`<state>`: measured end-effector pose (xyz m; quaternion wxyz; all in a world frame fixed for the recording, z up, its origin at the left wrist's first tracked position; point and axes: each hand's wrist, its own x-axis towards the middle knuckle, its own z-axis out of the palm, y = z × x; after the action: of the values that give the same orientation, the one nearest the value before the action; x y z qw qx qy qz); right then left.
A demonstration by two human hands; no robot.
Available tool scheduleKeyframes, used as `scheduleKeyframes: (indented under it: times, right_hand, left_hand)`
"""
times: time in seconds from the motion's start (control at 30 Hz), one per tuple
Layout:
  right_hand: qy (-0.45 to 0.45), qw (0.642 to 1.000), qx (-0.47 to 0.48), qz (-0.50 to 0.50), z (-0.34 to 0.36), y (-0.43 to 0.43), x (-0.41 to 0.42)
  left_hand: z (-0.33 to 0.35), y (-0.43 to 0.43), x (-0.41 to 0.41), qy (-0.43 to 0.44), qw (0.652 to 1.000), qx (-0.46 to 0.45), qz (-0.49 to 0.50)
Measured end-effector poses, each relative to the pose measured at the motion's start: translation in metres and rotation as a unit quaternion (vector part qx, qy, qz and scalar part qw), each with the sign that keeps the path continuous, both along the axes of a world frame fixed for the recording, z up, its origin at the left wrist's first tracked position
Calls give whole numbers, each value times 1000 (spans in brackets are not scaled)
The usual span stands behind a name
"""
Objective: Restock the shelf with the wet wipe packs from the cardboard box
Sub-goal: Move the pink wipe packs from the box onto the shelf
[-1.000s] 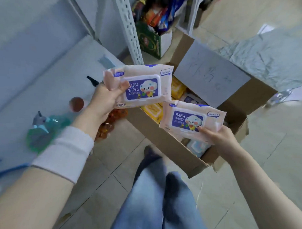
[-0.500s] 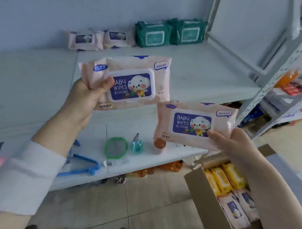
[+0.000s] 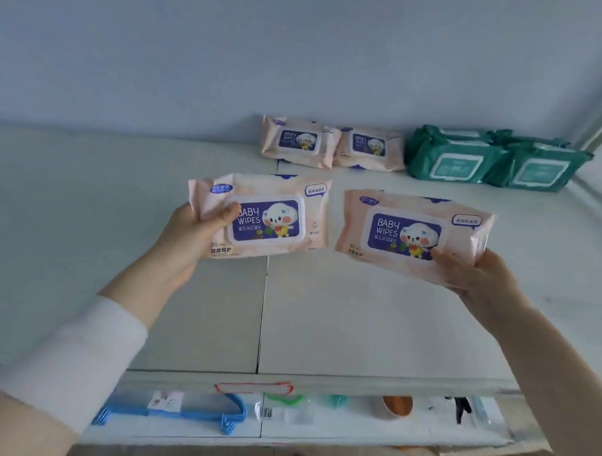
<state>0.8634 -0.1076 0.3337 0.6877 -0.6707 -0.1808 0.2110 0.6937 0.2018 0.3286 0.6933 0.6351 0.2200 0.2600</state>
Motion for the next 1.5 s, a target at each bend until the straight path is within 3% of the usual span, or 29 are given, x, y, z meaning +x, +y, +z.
scheduleKeyframes:
  times: [0.23, 0.4, 0.57, 0.73, 0.83, 0.97, 1.03, 1.1, 1.17, 1.23, 1.4, 1.5]
  right_hand:
    - [0, 1000, -1, 25, 4, 78, 124]
    - [-28, 995, -94, -33, -8, 121, 189]
    - [-136, 932, -278, -189, -25, 144, 219]
    - [-196, 882, -327, -276, -32, 157, 215]
    - [-277, 825, -406, -279, -23, 158, 198]
    - [-375, 754, -505, -191, -17, 137, 165]
    - [-399, 710, -564, -132, -14, 116, 146]
    - [-389, 679, -617, -80, -9, 89, 129]
    - [-360, 665, -653, -45, 0, 59, 111]
    - [-334, 657, -676, -12, 11, 21, 93]
    - [-270, 631, -727, 7, 29, -111, 53]
    - [-206, 630, -749, 7, 26, -216, 27]
  left_hand:
    - [-14, 54, 113, 11, 1000, -16, -2]
    - [-20, 89, 188, 55, 997, 52, -6]
    - [-28, 104, 217, 92, 985, 135, 59]
    - [-31, 96, 229, 133, 962, 202, 130]
    - [-25, 91, 232, 201, 913, 313, 169]
    - [-15, 66, 224, 233, 849, 465, 91]
    - [-8, 45, 220, 249, 784, 569, 16]
    - [3, 13, 218, 242, 693, 675, -67]
    - [16, -29, 218, 233, 601, 752, -137]
    - [31, -78, 219, 240, 544, 780, -194]
    - [59, -238, 219, 211, 453, 817, -288]
    - [62, -354, 211, 177, 423, 824, -334]
